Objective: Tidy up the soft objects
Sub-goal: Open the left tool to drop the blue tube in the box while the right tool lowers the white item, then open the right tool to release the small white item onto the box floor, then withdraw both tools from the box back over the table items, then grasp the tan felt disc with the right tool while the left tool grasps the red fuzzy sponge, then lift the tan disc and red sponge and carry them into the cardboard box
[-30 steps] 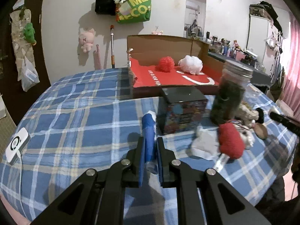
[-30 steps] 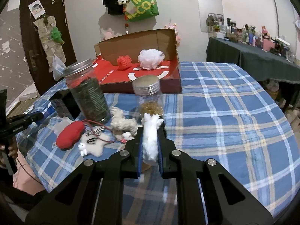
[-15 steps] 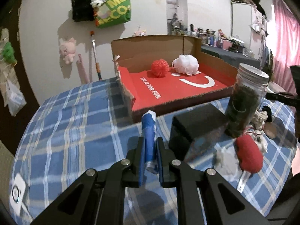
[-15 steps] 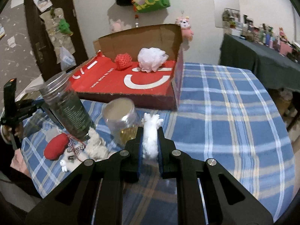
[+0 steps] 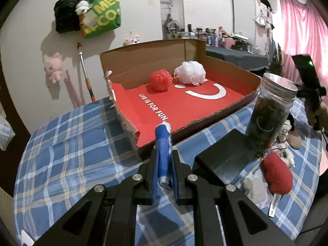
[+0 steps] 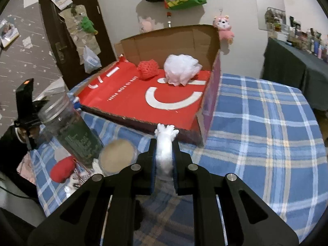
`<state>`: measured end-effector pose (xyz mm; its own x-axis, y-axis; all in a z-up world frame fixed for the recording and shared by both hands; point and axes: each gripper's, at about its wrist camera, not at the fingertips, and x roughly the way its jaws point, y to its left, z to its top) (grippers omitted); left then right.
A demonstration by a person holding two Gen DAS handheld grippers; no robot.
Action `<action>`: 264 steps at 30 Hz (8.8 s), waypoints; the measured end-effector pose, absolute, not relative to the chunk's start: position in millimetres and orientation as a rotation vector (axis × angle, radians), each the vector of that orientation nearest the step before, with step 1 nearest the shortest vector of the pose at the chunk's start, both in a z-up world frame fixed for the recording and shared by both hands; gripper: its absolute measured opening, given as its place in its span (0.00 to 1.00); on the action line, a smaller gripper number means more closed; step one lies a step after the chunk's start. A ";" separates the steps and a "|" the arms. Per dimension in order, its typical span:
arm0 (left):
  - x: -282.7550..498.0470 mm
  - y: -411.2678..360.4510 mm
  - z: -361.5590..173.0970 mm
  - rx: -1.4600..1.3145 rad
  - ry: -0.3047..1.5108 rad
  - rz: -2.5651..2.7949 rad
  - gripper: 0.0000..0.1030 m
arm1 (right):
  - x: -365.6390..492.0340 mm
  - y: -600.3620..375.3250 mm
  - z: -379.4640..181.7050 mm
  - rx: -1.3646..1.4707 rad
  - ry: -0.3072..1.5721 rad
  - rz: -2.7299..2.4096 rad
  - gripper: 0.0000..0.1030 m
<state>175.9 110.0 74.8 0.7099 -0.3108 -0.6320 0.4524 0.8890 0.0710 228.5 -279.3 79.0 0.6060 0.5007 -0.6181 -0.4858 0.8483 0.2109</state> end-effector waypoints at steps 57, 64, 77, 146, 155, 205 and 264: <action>318.0 40.3 70.8 0.235 0.932 -0.339 0.43 | 372.8 -161.3 50.6 -0.399 1.142 0.377 0.30; 311.8 39.4 79.3 0.229 0.900 -0.351 0.59 | 364.0 -152.0 59.4 -0.410 1.106 0.391 0.50; 258.5 39.9 131.1 0.178 0.733 -0.343 0.86 | 314.7 -164.9 126.9 -0.346 0.951 0.373 0.62; 15.3 -9.2 44.2 0.024 0.481 -0.138 1.00 | 45.5 -191.2 34.4 -0.067 0.535 0.099 0.88; 40.5 -21.6 43.8 0.037 0.514 -0.161 0.95 | 74.7 -202.1 28.7 -0.060 0.600 0.134 0.88; 61.8 -17.7 63.0 0.045 0.583 -0.310 0.39 | 73.5 -159.4 58.5 -0.067 0.539 0.362 0.23; 154.3 122.9 70.8 0.163 0.678 -0.300 0.39 | 190.6 -292.1 62.8 0.062 0.767 0.408 0.23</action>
